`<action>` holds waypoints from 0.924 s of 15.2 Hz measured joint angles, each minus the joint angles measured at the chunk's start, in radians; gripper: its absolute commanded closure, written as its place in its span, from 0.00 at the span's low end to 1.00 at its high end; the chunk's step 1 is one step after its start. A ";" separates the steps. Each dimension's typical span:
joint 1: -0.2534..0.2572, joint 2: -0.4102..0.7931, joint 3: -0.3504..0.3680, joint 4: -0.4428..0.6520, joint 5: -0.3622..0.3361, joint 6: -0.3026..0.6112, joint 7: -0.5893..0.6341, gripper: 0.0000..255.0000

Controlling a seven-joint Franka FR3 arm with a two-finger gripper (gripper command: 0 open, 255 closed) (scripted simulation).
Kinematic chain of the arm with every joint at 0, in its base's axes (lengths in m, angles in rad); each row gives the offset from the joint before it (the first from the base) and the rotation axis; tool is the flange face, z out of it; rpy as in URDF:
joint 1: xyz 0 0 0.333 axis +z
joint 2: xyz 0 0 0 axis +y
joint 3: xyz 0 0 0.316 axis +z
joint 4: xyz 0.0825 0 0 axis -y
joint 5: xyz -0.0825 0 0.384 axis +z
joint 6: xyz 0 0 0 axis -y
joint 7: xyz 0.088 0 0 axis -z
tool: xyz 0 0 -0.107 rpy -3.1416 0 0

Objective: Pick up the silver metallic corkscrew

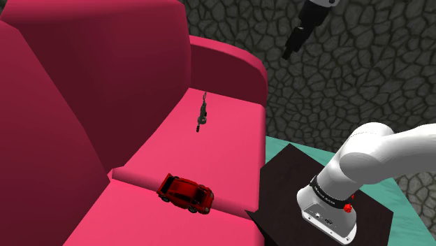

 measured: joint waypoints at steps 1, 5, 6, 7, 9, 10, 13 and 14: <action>0.000 0.000 0.000 0.000 0.000 0.000 0.000 0.00; 0.016 0.097 -0.004 0.016 0.007 0.054 -0.019 0.00; 0.022 0.141 -0.005 0.030 0.010 0.077 -0.023 0.00; 0.025 0.168 -0.011 0.026 0.010 0.099 -0.035 0.00; 0.036 0.237 -0.011 0.043 0.016 0.133 -0.045 0.00; 0.043 0.274 -0.007 0.054 0.021 0.150 -0.047 0.00; 0.058 0.396 -0.006 0.111 0.032 0.190 -0.067 0.00; 0.062 0.431 -0.006 0.131 0.035 0.196 -0.076 0.00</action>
